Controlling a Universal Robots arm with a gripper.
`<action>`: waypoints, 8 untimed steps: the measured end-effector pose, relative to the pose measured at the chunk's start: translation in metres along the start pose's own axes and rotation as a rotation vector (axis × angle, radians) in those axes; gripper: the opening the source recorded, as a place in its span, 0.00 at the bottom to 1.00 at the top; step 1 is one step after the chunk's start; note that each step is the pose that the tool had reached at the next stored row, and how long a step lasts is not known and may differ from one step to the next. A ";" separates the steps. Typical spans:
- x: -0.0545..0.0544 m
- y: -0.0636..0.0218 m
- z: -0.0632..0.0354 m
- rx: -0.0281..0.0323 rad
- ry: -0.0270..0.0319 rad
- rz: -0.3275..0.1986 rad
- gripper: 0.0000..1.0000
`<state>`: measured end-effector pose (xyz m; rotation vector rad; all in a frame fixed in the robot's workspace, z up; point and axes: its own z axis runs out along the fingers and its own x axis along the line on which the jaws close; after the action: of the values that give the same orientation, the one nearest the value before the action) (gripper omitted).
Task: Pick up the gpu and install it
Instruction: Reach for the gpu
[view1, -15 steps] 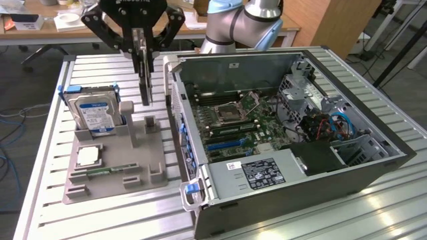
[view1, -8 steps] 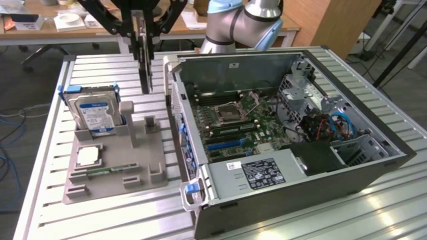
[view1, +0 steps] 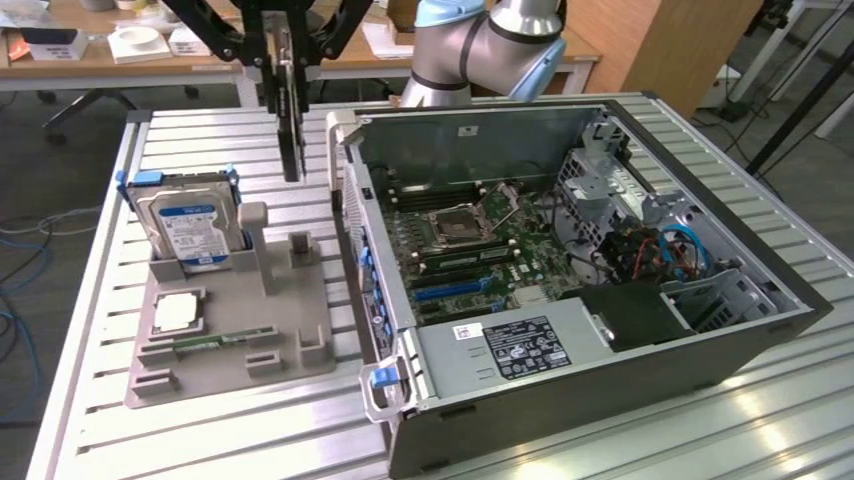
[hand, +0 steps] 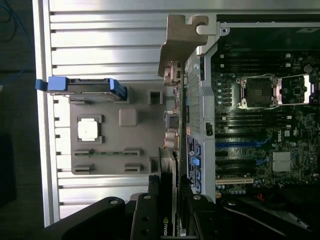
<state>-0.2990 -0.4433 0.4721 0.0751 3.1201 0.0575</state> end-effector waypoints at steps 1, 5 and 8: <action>-0.001 0.0000 0.0000 0.0000 0.0000 0.000 0.26; -0.011 0.0005 0.0003 0.0000 -0.0001 0.000 0.26; -0.022 0.0011 0.0005 -0.0001 -0.0001 0.000 0.26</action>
<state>-0.2771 -0.4433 0.4720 0.0755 3.1200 0.0577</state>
